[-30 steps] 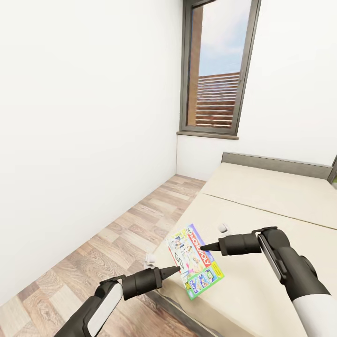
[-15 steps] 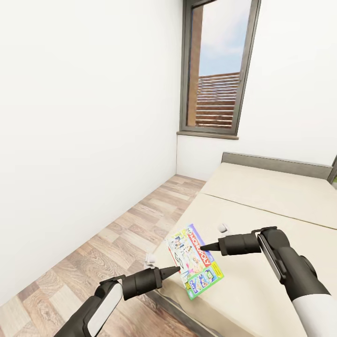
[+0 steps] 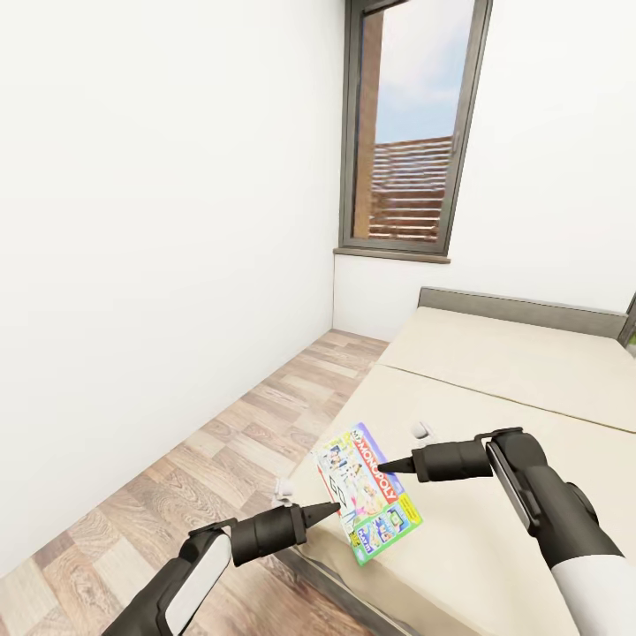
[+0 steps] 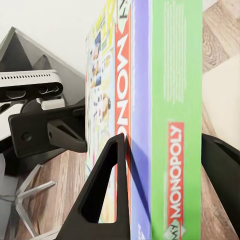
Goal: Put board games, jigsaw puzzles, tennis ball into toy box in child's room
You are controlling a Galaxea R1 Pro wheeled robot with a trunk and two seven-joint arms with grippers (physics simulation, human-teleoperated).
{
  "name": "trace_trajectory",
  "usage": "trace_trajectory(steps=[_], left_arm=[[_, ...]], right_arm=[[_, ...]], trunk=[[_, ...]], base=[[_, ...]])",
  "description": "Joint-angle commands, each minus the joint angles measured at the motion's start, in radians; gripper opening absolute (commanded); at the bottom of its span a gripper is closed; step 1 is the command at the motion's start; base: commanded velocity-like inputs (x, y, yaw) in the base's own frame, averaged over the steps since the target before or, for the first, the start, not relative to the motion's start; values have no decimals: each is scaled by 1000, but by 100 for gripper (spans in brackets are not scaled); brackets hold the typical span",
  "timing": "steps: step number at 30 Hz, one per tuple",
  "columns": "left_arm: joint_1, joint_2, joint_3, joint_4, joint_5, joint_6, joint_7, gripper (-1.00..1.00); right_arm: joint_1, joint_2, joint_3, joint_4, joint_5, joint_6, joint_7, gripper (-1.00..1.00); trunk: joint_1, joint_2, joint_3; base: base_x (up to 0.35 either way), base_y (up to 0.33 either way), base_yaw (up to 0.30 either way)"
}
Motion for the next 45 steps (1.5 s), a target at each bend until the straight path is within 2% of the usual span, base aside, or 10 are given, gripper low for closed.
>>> trace_trajectory(steps=[1, 28, 34, 36, 38, 39, 42, 43, 45], left_arm=[[-1, 0, -5, -2, 15, 12, 3, 100], [-1, 1, 1, -3, 12, 15, 13, 100], [5, 13, 8, -1, 13, 16, 14, 100], [15, 28, 26, 0, 15, 18, 15, 100], [32, 50, 63, 0, 18, 22, 14, 100], [32, 50, 63, 0, 18, 22, 14, 100], [66, 79, 144, -2, 23, 27, 12, 100], [66, 79, 144, -2, 23, 27, 12, 100], [95, 93, 212, -3, 26, 29, 11, 100]], right_arm=[[0, 0, 7, 0, -1, 12, 4, -100], [0, -6, 6, -5, 2, 12, 4, -100], [0, -5, 2, -4, 4, 12, 2, -100], [-1, -5, -1, -3, 4, 12, -1, -100], [-1, -5, -3, -2, 4, 12, -5, -100], [-1, -5, -3, -2, 4, 12, -5, -100], [-2, -5, -6, -1, 4, 12, -8, -100], [-2, -5, -6, -1, 4, 12, -8, -100], [-3, -5, -7, -1, 4, 12, -9, -100]], trunk=[[0, 0, -1], [0, 0, -1], [0, 0, -1], [0, 0, -1], [0, 0, -1], [0, 0, -1], [0, 0, -1], [0, 0, -1], [0, 0, -1]], base=[[0, 0, 0], [0, 0, 0], [0, 0, 0], [0, 0, 0], [0, 0, 0], [0, 0, 0], [0, 0, 0], [0, 0, 0], [0, 0, 0]])
